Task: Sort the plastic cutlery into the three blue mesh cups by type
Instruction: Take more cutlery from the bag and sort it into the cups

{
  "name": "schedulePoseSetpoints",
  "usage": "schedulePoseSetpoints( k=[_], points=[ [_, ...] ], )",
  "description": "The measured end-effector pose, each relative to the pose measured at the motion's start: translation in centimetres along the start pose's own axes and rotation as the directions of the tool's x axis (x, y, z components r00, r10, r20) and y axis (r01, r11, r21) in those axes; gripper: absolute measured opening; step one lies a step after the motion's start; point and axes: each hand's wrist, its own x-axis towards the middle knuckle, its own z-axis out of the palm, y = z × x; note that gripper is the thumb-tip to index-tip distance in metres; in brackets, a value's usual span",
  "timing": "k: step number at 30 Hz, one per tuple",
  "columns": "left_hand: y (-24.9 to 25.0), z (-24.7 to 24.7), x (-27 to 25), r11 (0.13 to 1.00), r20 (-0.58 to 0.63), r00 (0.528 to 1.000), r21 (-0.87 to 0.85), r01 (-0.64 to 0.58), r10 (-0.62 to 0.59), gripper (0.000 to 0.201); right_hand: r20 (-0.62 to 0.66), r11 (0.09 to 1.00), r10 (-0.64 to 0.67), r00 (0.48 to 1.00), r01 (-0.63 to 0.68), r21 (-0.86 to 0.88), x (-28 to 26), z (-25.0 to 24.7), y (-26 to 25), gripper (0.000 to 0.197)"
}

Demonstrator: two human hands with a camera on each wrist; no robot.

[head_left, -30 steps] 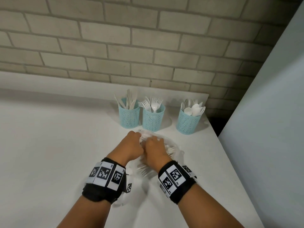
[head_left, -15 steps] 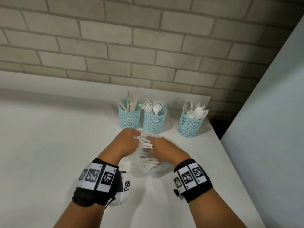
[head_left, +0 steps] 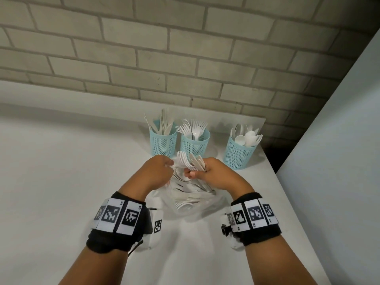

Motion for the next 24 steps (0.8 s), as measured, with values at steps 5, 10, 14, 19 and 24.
schedulePoseSetpoints(
  k=[5, 10, 14, 19, 24],
  points=[
    [0.5, -0.3, -0.9, 0.949, 0.012, 0.999, 0.312, -0.045, 0.044, 0.048, -0.076, 0.924, -0.117, 0.990, 0.137, 0.357, -0.6, -1.5, -2.1, 0.014],
    [2.4, 0.1, -0.7, 0.969, 0.087, 0.968, -0.102, -0.225, 0.234, 0.050, -0.144, 0.696, -0.059, 0.988, 0.144, 0.703, 0.2, -2.6, -4.0, 0.017],
    [3.4, 1.3, 0.2, 0.831, 0.337, 0.912, -0.556, -0.007, 0.233, 0.031, -0.104, 0.628, 0.046, 0.994, 0.052, 0.776, 1.0, -2.1, -4.8, 0.024],
    [3.7, 2.0, 1.2, 0.738, 0.338, 0.903, -0.674, 0.036, 0.264, 0.023, -0.020, 0.672, 0.124, 0.992, -0.069, 0.738, 1.1, -1.7, -4.5, 0.029],
    [2.9, 2.9, 1.8, 0.659, 0.332, 0.911, -0.746, 0.095, 0.245, 0.014, -0.009, 0.666, 0.145, 0.989, -0.091, 0.741, 1.6, -1.5, -3.8, 0.033]
  ],
)
